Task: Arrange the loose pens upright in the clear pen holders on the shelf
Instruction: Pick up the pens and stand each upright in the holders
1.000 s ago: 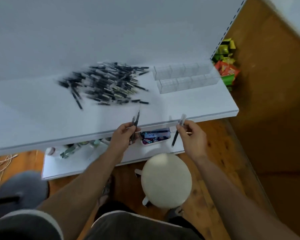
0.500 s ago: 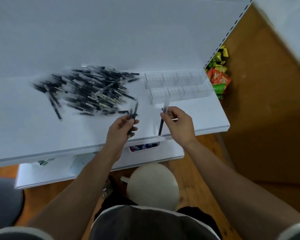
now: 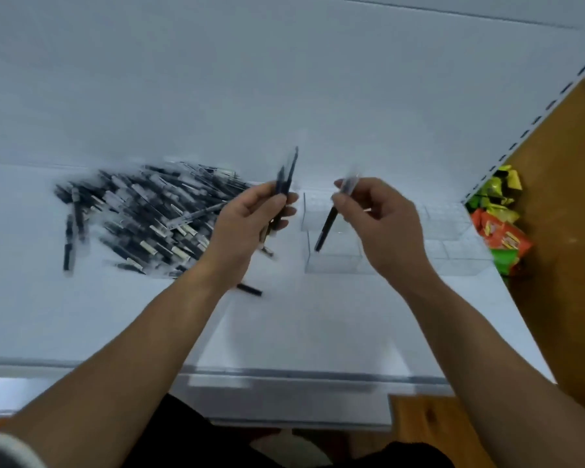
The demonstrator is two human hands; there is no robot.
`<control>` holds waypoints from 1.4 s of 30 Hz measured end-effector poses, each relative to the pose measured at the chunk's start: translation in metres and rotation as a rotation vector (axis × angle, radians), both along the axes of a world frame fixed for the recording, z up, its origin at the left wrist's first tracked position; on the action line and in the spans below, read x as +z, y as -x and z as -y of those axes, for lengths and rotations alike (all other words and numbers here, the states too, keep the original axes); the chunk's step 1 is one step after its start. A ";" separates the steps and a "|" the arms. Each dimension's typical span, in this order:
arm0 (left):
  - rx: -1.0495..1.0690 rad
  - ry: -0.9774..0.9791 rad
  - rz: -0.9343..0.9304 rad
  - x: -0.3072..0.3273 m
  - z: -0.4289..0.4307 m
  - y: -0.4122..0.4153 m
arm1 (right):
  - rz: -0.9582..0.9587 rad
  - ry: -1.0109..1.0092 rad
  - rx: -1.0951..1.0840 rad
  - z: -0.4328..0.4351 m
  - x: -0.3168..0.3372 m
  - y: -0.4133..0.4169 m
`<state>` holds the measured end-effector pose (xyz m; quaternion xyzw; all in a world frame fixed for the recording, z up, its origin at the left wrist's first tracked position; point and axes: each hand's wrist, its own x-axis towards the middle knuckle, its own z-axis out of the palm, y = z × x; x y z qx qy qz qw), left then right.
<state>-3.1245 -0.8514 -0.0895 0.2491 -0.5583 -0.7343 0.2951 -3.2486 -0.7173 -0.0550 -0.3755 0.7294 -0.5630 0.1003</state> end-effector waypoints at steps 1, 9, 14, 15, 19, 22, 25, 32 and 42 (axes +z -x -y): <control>-0.002 0.032 -0.015 -0.005 0.006 0.007 | -0.011 0.044 0.013 0.006 -0.004 0.007; 0.072 0.257 -0.166 -0.041 0.034 0.047 | -0.230 0.246 0.030 0.038 -0.030 0.047; 0.097 0.301 -0.250 -0.043 0.039 0.044 | -0.184 0.272 -0.017 0.049 -0.044 0.058; 0.106 0.275 -0.263 -0.044 0.039 0.040 | -0.183 0.247 -0.021 0.053 -0.045 0.059; 0.100 0.265 -0.209 -0.051 0.042 0.034 | -0.208 0.124 -0.038 0.067 -0.047 0.070; 0.071 0.243 -0.198 -0.050 0.041 0.033 | -0.190 0.112 -0.047 0.074 -0.042 0.076; 0.042 0.251 -0.168 -0.053 0.039 0.034 | -0.202 0.102 -0.059 0.079 -0.041 0.081; 0.064 0.232 -0.183 -0.052 0.044 0.038 | -0.240 0.016 0.014 0.088 -0.036 0.088; 0.016 0.242 -0.157 -0.055 0.040 0.043 | -0.366 -0.400 0.120 0.090 -0.034 0.088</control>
